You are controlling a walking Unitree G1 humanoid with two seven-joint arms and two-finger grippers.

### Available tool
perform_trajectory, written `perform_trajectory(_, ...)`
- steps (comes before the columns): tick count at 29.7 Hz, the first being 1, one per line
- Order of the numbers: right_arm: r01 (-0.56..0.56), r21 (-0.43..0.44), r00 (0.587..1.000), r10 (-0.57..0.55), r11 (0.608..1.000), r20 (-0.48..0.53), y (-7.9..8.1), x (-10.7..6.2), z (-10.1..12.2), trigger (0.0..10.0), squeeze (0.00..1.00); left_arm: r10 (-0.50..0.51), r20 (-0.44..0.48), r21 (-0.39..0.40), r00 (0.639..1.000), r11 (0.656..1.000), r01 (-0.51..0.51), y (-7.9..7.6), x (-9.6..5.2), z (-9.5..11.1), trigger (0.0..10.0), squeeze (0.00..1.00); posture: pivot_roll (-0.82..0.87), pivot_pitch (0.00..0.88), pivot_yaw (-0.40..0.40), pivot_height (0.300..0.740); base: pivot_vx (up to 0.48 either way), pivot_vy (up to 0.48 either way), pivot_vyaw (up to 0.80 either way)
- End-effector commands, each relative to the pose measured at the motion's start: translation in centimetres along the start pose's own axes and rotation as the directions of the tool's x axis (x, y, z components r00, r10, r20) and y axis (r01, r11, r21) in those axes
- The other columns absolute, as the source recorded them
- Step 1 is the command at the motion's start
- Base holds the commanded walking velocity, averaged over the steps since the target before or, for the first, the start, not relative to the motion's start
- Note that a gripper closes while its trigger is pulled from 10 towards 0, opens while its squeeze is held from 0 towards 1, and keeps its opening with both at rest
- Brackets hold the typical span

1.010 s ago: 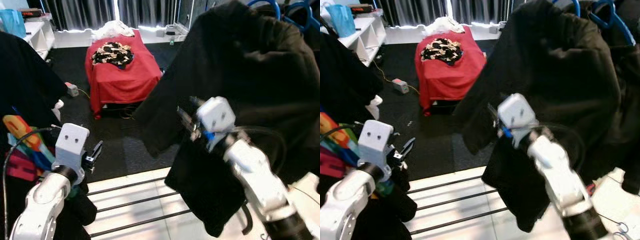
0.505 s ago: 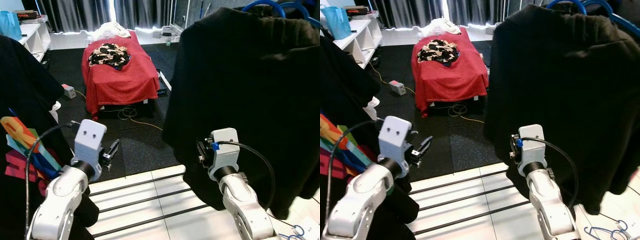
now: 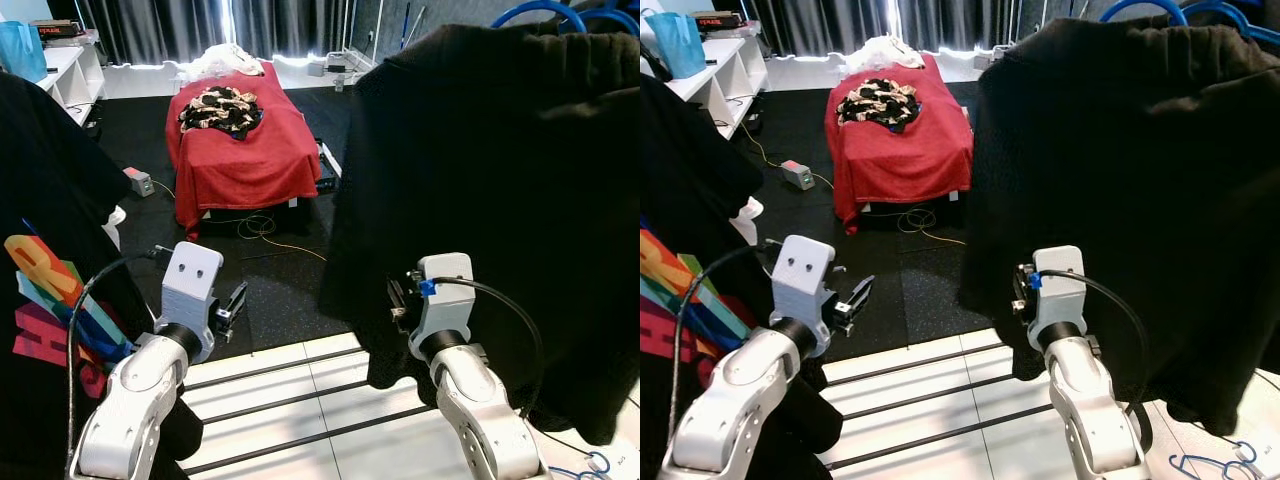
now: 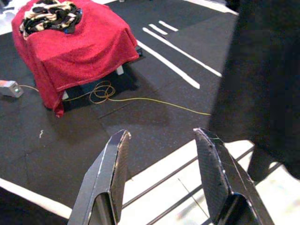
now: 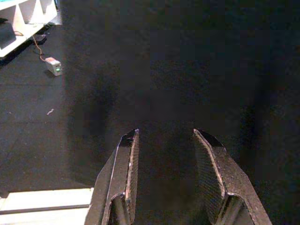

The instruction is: Hang hanger

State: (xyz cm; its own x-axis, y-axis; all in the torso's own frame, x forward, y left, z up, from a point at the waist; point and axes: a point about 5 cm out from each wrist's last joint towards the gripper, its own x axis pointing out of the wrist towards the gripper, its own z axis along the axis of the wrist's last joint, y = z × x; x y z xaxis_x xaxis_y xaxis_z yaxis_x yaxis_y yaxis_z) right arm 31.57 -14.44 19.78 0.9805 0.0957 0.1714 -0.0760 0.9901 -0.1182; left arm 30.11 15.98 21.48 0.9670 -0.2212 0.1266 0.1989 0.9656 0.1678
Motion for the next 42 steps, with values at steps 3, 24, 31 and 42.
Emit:
perform_trajectory(3,0.01,0.006,1.0,-0.01,1.0,-0.013,-0.3,-0.3,-0.2,10.0,0.0,-0.004,-0.026,-0.015,1.0,1.0,0.004,-0.3,-0.3,-0.6,10.0,0.0,-0.08,0.198,-0.002,0.74,0.0,0.0,0.0)
perform_trajectory(24,-0.011,0.06,1.0,0.011,0.998,0.012,0.3,0.0,0.5,10.0,0.0,0.019,-0.03,-0.011,0.999,1.0,-0.02,0.1,-0.6,-0.8,10.0,0.0,-0.07,0.193,-0.012,0.74,-0.356,0.0,0.0)
perform_trajectory(31,-0.03,0.066,0.999,0.029,0.997,0.019,0.5,0.1,0.7,10.0,0.0,0.025,-0.03,-0.008,0.999,1.0,-0.025,0.2,-0.7,-0.7,10.0,0.0,-0.07,0.198,-0.014,0.74,-0.379,0.0,0.0)
perform_trajectory(42,-0.057,0.081,0.998,0.055,0.995,0.032,0.9,0.1,1.0,10.0,0.0,0.029,-0.03,-0.008,0.999,1.0,-0.029,0.1,-0.7,-0.6,10.0,0.0,-0.07,0.198,-0.017,0.74,-0.379,0.0,0.0)
